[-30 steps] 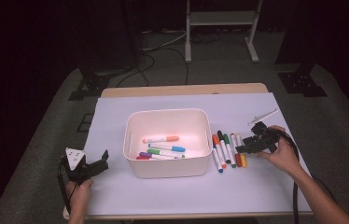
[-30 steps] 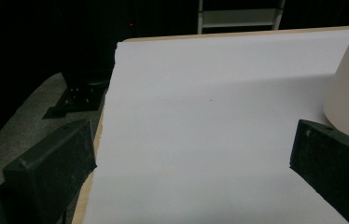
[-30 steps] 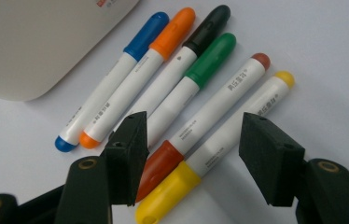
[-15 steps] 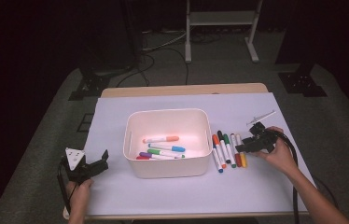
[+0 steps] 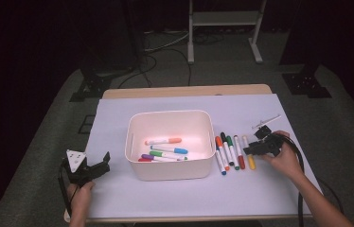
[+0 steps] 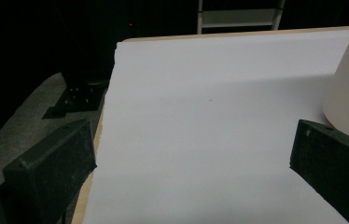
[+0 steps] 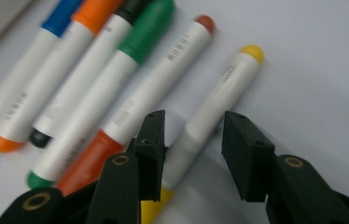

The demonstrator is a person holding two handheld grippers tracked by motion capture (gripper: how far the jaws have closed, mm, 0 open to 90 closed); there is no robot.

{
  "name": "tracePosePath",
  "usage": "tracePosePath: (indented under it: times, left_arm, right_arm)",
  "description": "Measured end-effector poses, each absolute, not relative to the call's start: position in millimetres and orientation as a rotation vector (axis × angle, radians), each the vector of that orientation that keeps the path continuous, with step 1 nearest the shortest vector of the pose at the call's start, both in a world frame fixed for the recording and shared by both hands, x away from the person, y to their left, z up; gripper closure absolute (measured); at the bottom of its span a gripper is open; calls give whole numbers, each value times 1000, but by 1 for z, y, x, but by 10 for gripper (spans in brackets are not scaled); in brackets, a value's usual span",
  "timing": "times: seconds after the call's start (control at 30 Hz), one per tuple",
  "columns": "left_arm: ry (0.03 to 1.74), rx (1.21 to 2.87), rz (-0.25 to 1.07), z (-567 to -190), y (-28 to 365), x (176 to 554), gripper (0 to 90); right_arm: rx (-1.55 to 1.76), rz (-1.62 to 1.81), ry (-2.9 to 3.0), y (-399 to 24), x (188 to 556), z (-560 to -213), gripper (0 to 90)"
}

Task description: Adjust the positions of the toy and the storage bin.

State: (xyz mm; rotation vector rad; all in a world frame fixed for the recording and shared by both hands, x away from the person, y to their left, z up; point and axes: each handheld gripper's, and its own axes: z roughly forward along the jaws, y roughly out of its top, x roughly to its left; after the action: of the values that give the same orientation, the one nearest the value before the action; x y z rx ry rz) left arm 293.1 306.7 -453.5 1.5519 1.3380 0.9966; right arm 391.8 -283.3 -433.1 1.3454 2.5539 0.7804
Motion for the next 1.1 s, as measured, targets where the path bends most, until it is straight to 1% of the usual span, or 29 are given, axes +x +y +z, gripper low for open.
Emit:
tracePosePath:
  times: [0.17, 0.27, 0.53, 0.67, 0.87, 1.1]
  left_arm:
    - [1336, 1556, 997, -454, 306, 293, 0]
    - [1337, 1556, 997, -454, 306, 293, 0]
    - [1339, 1557, 996, -454, 307, 293, 0]
    - [1339, 1558, 997, -454, 307, 294, 0]
    - [1339, 1560, 998, -453, 306, 293, 0]
    - [1337, 1559, 997, -454, 306, 293, 0]
  right_arm:
    - [1378, 758, 2510, -297, 386, -435, 704]
    - [1396, 766, 2494, -304, 383, -435, 749]
    - [1419, 778, 2503, -311, 378, -434, 756]
    - [1406, 825, 2517, -311, 371, -426, 757]
    - [1347, 942, 2548, -304, 357, -403, 757]
    - [1257, 1030, 2580, -288, 343, -366, 756]
